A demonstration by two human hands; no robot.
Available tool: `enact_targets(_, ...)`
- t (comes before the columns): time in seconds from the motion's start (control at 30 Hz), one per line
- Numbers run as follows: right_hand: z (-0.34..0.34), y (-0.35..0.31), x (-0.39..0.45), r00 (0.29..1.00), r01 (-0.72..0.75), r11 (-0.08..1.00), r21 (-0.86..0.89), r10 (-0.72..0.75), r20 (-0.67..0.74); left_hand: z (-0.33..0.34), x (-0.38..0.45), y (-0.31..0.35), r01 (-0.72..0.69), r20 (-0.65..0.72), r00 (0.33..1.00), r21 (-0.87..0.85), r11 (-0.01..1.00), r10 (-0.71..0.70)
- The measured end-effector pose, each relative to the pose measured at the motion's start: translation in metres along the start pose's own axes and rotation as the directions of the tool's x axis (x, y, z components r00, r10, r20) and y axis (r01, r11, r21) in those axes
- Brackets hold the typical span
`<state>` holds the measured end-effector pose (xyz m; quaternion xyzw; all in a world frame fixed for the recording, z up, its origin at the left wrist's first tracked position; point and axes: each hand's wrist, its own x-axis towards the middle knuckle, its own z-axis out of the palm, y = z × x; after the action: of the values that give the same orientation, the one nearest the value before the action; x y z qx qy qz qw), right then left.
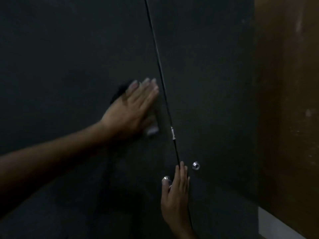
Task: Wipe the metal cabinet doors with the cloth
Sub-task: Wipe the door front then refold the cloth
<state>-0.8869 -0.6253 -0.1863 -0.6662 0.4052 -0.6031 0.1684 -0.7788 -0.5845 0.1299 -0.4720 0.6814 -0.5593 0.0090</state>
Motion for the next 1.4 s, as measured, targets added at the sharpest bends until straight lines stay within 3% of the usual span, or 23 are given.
enact_targets(0.07,-0.007,-0.004,-0.002,0.995,-0.052,0.997,-0.062,0.057,0.078,-0.028,0.049,-0.040,0.276,-0.006,0.961,-0.007,0.961,-0.276)
enact_targets(0.13,-0.013,-0.012,0.000,0.986,-0.090,0.989,-0.117,0.105,0.131,-0.031,0.078,-0.043,0.379,-0.001,0.925,-0.022,0.925,-0.380)
enact_targets(0.17,-0.016,-0.018,0.002,0.977,-0.096,0.984,-0.149,0.122,0.175,-0.024,0.079,-0.031,0.325,0.024,0.946,-0.042,0.945,-0.324)
enact_targets(0.23,-0.024,-0.028,0.007,0.946,-0.131,0.973,-0.188,0.180,0.271,0.003,0.057,0.019,0.012,0.140,0.990,-0.006,1.000,-0.011)
enact_targets(0.3,-0.030,-0.038,0.012,0.918,-0.160,0.966,-0.201,0.221,0.329,0.020,0.004,0.057,-0.316,0.309,0.898,-0.037,0.948,0.312)
enact_targets(0.33,-0.033,-0.043,0.014,0.913,-0.162,0.964,-0.209,0.227,0.340,0.023,-0.018,0.060,-0.384,0.316,0.865,-0.083,0.920,0.390)
enact_targets(0.37,-0.034,-0.045,0.015,0.907,-0.160,0.961,-0.225,0.233,0.351,0.020,-0.030,0.051,-0.390,0.273,0.874,-0.101,0.915,0.403)
enact_targets(0.43,-0.038,-0.050,0.020,0.877,-0.172,0.945,-0.279,0.276,0.394,0.005,-0.035,0.010,-0.261,0.137,0.952,-0.108,0.959,0.274)
enact_targets(0.5,-0.044,-0.065,0.027,0.853,-0.219,0.933,-0.285,0.325,0.408,-0.027,-0.026,-0.050,-0.032,0.006,0.999,-0.072,0.997,0.033)
enact_targets(0.57,-0.051,-0.096,0.044,0.850,-0.284,0.924,-0.256,0.366,0.379,-0.061,-0.027,-0.104,0.216,-0.033,0.975,-0.062,0.974,-0.219)
enact_targets(0.63,-0.056,-0.137,0.066,0.892,-0.281,0.941,-0.191,0.329,0.311,-0.080,-0.049,-0.121,0.338,-0.014,0.941,-0.053,0.940,-0.339)
enact_targets(0.7,-0.058,-0.179,0.084,0.924,-0.264,0.962,-0.066,0.272,0.268,-0.073,-0.108,-0.103,0.201,0.069,0.978,-0.060,0.978,-0.197)
enact_targets(0.73,-0.060,-0.198,0.091,0.932,-0.259,0.966,0.003,0.250,0.264,-0.066,-0.143,-0.087,0.046,0.130,0.991,-0.080,0.996,-0.036)
enact_targets(0.8,-0.067,-0.231,0.099,0.941,-0.238,0.965,0.110,0.200,0.274,-0.066,-0.203,-0.069,-0.220,0.253,0.937,-0.103,0.970,0.240)
enact_targets(0.87,-0.076,-0.261,0.099,0.968,-0.141,0.975,0.170,0.100,0.229,-0.074,-0.212,-0.088,-0.257,0.272,0.919,-0.130,0.957,0.284)
enact_targets(0.9,-0.079,-0.275,0.097,0.983,-0.066,0.979,0.194,0.031,0.179,-0.079,-0.199,-0.102,-0.203,0.251,0.941,-0.113,0.973,0.226)
enact_targets(0.97,-0.078,-0.302,0.088,0.992,0.041,0.969,0.242,-0.068,0.103,-0.094,-0.148,-0.132,0.047,0.159,0.987,-0.067,0.997,-0.035)
enact_targets(1.03,-0.068,-0.325,0.081,0.994,0.071,0.953,0.293,-0.093,0.060,-0.109,-0.091,-0.151,0.306,0.110,0.949,-0.100,0.947,-0.295)
enact_targets(1.07,-0.062,-0.337,0.081,0.996,0.080,0.944,0.321,-0.092,0.021,-0.115,-0.071,-0.156,0.345,0.109,0.937,-0.145,0.927,-0.331)
enact_targets(1.17,-0.047,-0.369,0.089,0.996,0.090,0.918,0.387,-0.079,-0.045,-0.129,-0.053,-0.164,0.190,0.159,0.977,-0.362,0.913,-0.141)
enact_targets(1.27,-0.022,-0.404,0.090,0.996,0.075,0.966,0.249,-0.085,0.030,-0.155,-0.062,-0.204,0.176,0.274,0.962,-0.625,0.760,0.003)
enact_targets(1.4,0.018,-0.442,0.085,0.997,-0.038,0.999,0.029,0.040,-0.062,-0.159,-0.071,-0.248,-0.090,0.095,0.984,-0.475,0.875,0.153)
